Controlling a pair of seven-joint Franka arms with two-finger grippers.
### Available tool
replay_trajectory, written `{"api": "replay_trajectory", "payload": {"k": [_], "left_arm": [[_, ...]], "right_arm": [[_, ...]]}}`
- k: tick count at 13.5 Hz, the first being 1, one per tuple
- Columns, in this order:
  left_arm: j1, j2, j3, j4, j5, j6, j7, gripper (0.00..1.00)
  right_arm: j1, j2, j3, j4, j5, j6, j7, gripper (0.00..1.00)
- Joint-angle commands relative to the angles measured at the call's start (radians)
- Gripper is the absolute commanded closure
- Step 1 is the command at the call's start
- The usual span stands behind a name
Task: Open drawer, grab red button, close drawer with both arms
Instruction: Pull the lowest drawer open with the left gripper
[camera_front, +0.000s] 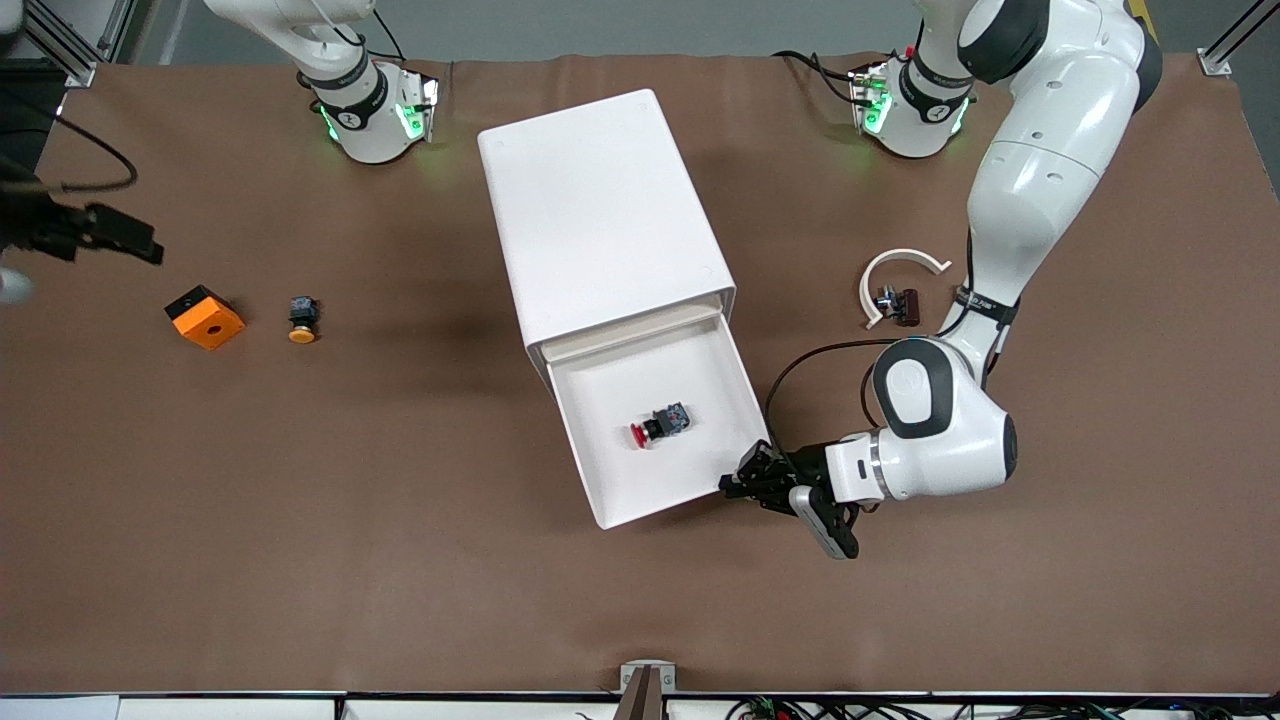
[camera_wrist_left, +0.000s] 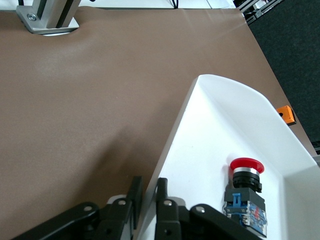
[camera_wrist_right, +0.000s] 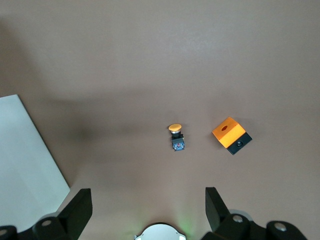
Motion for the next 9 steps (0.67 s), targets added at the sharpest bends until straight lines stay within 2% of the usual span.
{"api": "replay_trajectory", "payload": {"k": [1, 4, 7, 9], "left_arm": [[-0.012, 0.011, 0.009, 0.023, -0.003, 0.072, -0.048, 0.00], [-0.012, 0.002, 0.009, 0.023, -0.072, 0.081, -0.071, 0.00], [-0.002, -0.021, 0.001, 0.025, -0.073, 0.081, -0.138, 0.00], [0.012, -0.077, 0.012, 0.022, -0.058, 0.074, -0.152, 0.00]], "right_arm": [[0.003, 0.008, -0.007, 0.036, -0.004, 0.011, -0.061, 0.00], [0.000, 0.034, -0.007, 0.036, -0.008, 0.054, -0.062, 0.00], [-0.014, 0.074, -0.011, 0.039, -0.020, 0.097, -0.154, 0.00], [-0.023, 0.078, -0.011, 0.039, -0.005, 0.099, -0.098, 0.00]]}}
